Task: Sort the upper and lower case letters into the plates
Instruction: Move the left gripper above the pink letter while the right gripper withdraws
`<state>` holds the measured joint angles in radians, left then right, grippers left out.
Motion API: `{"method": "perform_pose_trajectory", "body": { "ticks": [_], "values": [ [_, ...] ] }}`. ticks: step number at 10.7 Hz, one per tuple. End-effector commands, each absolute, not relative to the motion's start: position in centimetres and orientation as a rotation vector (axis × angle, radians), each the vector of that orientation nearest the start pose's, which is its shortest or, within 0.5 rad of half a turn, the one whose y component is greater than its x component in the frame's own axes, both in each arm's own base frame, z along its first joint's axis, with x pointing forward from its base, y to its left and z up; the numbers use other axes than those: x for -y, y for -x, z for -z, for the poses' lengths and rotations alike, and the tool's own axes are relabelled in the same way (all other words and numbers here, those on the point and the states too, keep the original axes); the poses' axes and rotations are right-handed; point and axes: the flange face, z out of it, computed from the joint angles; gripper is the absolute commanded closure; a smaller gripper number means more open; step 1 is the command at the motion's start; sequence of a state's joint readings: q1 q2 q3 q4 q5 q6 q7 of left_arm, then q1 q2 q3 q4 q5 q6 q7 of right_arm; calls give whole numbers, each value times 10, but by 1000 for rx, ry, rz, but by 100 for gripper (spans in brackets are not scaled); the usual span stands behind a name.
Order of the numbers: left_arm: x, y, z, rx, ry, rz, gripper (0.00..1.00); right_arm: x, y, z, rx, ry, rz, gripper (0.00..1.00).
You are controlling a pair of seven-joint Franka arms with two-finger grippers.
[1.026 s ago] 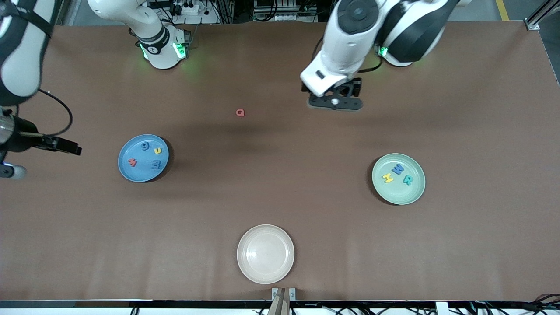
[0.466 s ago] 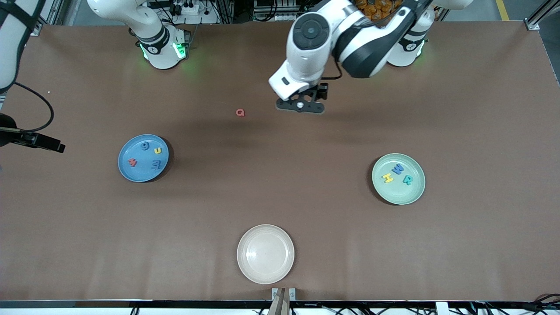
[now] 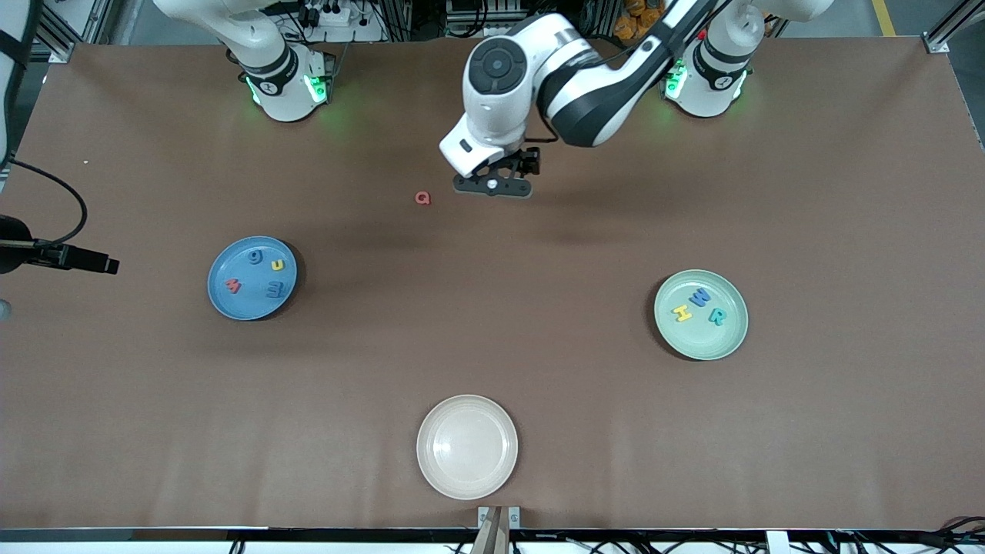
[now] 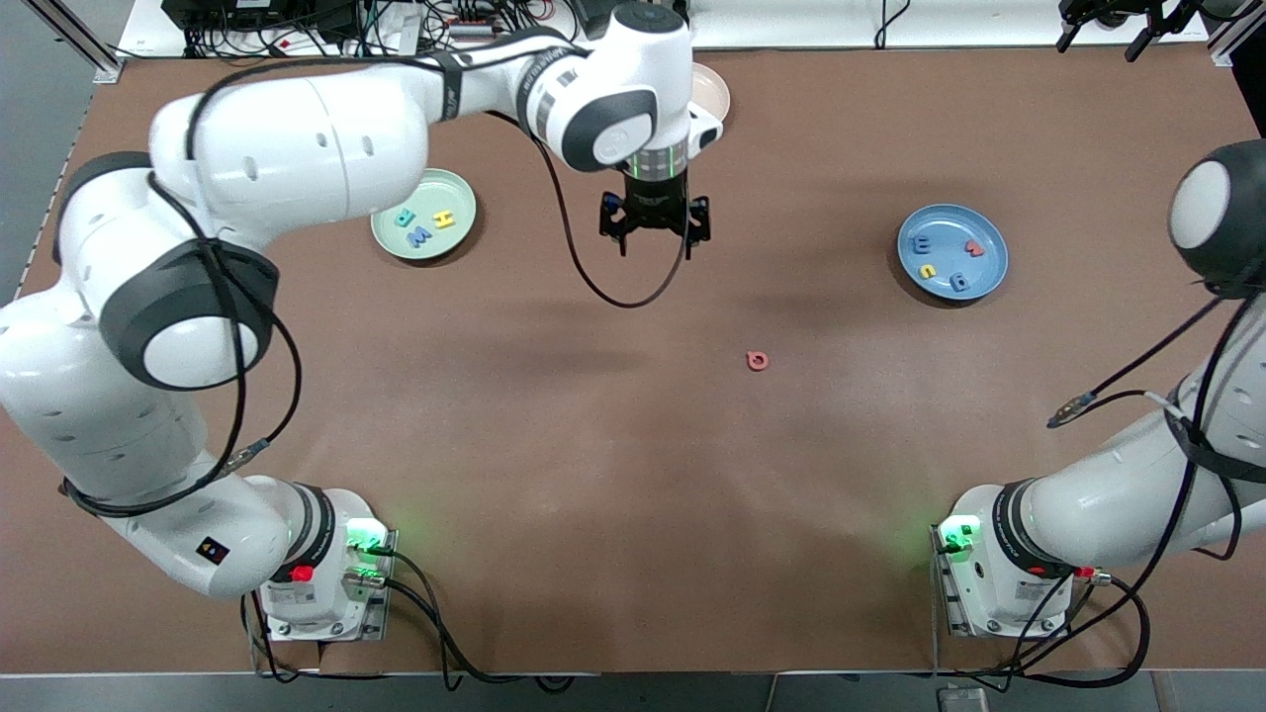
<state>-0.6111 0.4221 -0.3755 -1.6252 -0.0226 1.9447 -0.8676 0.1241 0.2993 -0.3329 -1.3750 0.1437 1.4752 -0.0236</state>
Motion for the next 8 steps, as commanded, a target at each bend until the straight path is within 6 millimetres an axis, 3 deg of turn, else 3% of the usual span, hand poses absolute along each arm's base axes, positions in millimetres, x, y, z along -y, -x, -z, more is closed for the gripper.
{"method": "perform_pose_trajectory", "body": {
  "ticks": [1, 4, 8],
  "values": [
    [560, -373, -360, -38, 3172, -243, 0, 76, -598, -551, -249, 3071, -265, 0],
    [589, -348, -326, 42, 3168, -205, 0, 59, -562, -525, -219, 3076, -157, 0],
    [622, -342, -294, 410, 3148, -164, 0, 57, -558, -521, -213, 3075, -164, 0]
  ]
}}
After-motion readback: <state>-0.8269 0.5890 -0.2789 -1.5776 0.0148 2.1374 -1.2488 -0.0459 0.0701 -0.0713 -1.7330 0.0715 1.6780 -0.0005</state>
